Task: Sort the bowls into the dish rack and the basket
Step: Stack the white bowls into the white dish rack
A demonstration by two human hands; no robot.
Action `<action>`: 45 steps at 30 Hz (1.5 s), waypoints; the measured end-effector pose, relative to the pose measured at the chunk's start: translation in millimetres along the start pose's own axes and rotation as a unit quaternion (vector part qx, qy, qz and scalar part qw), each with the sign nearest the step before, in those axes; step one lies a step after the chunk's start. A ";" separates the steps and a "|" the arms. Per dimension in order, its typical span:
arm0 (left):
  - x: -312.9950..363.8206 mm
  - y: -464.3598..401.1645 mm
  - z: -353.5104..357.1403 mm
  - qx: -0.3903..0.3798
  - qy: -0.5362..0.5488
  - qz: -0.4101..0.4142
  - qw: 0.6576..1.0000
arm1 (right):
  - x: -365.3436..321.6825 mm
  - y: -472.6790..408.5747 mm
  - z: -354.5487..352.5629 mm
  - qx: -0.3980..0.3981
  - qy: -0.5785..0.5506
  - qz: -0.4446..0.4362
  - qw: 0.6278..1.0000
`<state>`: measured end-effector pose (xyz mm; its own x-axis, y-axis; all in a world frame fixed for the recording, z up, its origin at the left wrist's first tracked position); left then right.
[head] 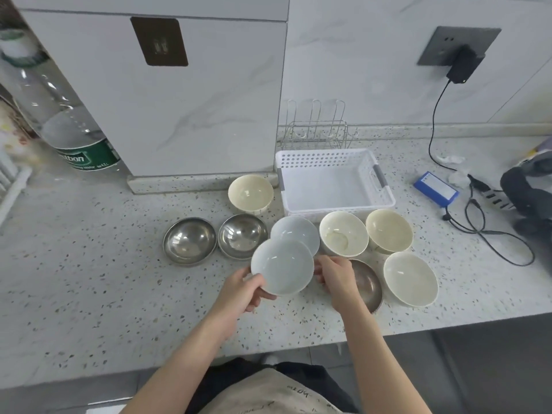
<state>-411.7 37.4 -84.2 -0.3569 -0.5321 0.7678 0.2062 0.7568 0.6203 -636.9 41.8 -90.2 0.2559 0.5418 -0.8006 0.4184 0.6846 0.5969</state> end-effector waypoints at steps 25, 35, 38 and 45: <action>-27.3 8.9 -126.7 0.062 0.101 0.010 0.993 | 56.5 35.5 49.3 0.169 -0.194 0.054 0.965; -61.4 37.0 -241.8 0.036 0.068 0.020 0.997 | 71.5 132.9 125.8 0.252 -0.259 -0.017 0.932; -74.3 46.9 -278.9 0.047 0.065 0.014 0.997 | 71.0 155.4 161.1 0.241 -0.280 -0.033 0.928; -96.6 76.7 -356.8 0.117 0.100 0.004 0.988 | 44.5 177.0 237.7 0.160 -0.264 -0.054 0.949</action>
<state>-36.3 11.4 -53.6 -0.1635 -0.5730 0.8031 -0.0167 0.8155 0.5785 -344.3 71.2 -32.4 0.5621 0.0980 -0.8213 0.6895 0.4929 0.5307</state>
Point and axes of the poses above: each hand's wrist, its own y-axis away from the middle knuckle, its own z-axis out of the palm, x = y × z, the point moved 10 cm from there along -y, towards the middle knuckle, and after that the axes turned 12 degrees about -y, right-handed, at the moved point
